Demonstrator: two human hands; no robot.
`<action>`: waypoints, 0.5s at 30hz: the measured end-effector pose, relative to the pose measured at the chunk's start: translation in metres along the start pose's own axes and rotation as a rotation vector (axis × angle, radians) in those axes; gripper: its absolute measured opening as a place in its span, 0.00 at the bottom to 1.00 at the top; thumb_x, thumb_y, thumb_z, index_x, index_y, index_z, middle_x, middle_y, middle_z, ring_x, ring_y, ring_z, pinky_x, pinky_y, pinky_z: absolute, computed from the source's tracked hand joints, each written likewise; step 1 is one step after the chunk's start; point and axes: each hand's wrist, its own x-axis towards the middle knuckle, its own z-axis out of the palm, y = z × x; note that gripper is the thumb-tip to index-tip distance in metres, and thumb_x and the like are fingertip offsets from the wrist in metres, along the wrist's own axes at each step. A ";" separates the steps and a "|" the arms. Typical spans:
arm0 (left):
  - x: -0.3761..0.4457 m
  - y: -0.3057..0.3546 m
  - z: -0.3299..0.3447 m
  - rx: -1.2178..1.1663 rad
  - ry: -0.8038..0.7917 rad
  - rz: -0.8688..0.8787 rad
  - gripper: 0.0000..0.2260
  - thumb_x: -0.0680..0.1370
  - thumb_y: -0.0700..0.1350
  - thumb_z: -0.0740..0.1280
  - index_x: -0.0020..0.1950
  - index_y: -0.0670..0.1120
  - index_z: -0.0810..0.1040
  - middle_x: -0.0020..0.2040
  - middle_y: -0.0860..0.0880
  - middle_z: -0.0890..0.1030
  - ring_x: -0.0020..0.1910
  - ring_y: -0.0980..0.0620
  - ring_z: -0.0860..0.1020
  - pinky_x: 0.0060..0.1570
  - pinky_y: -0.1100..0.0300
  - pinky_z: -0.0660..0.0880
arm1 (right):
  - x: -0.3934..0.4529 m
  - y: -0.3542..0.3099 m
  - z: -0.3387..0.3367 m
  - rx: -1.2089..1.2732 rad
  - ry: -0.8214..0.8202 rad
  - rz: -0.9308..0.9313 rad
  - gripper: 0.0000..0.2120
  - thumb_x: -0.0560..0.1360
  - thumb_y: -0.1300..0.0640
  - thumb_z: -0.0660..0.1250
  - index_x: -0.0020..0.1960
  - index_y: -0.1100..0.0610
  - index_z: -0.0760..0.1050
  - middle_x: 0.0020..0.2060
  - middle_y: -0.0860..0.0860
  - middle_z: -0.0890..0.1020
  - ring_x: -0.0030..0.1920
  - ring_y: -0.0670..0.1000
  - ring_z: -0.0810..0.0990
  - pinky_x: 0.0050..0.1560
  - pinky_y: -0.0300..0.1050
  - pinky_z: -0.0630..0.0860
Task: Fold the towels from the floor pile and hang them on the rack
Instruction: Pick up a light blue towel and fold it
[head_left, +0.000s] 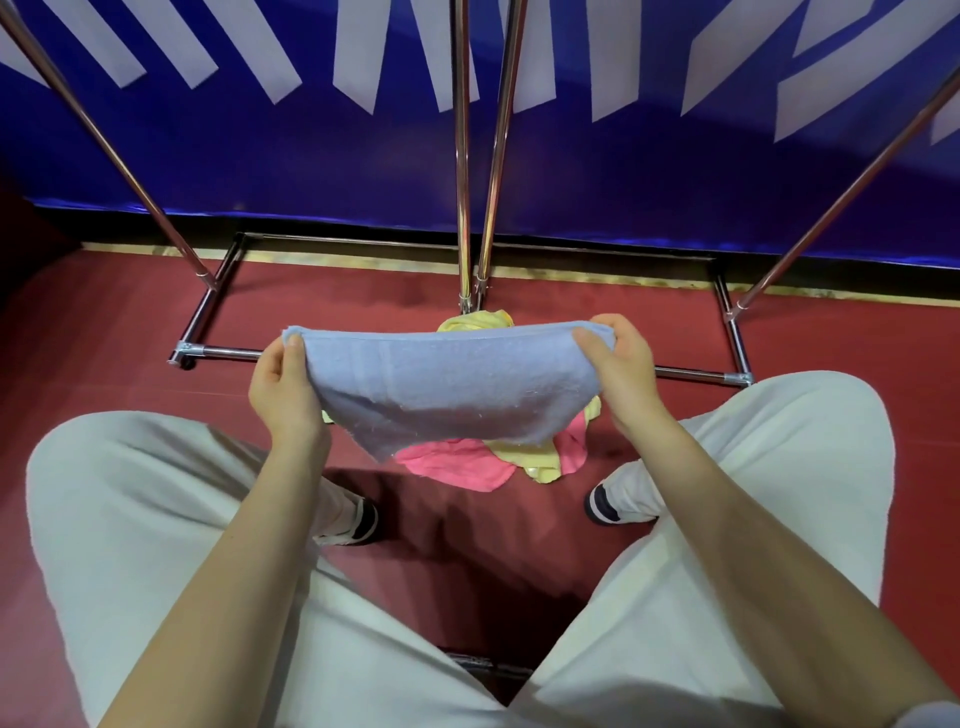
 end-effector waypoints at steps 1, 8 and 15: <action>-0.002 0.000 0.002 0.017 -0.012 0.013 0.06 0.79 0.47 0.65 0.51 0.49 0.80 0.45 0.57 0.79 0.46 0.60 0.76 0.50 0.63 0.74 | 0.000 -0.002 0.000 0.042 0.032 -0.001 0.05 0.68 0.51 0.66 0.44 0.47 0.73 0.40 0.44 0.78 0.41 0.43 0.75 0.43 0.36 0.72; -0.005 0.000 0.016 0.076 -0.123 -0.094 0.06 0.80 0.49 0.62 0.46 0.53 0.78 0.44 0.55 0.77 0.45 0.55 0.73 0.50 0.59 0.72 | 0.006 -0.015 -0.007 0.275 0.120 0.073 0.03 0.75 0.61 0.66 0.44 0.55 0.75 0.40 0.49 0.79 0.41 0.47 0.76 0.43 0.40 0.73; -0.014 -0.007 0.032 0.111 -0.080 -0.221 0.14 0.80 0.46 0.62 0.34 0.50 0.69 0.33 0.54 0.67 0.34 0.55 0.65 0.38 0.59 0.65 | 0.007 -0.019 -0.012 0.218 0.137 0.113 0.05 0.75 0.58 0.66 0.42 0.58 0.75 0.35 0.49 0.75 0.38 0.46 0.72 0.39 0.41 0.70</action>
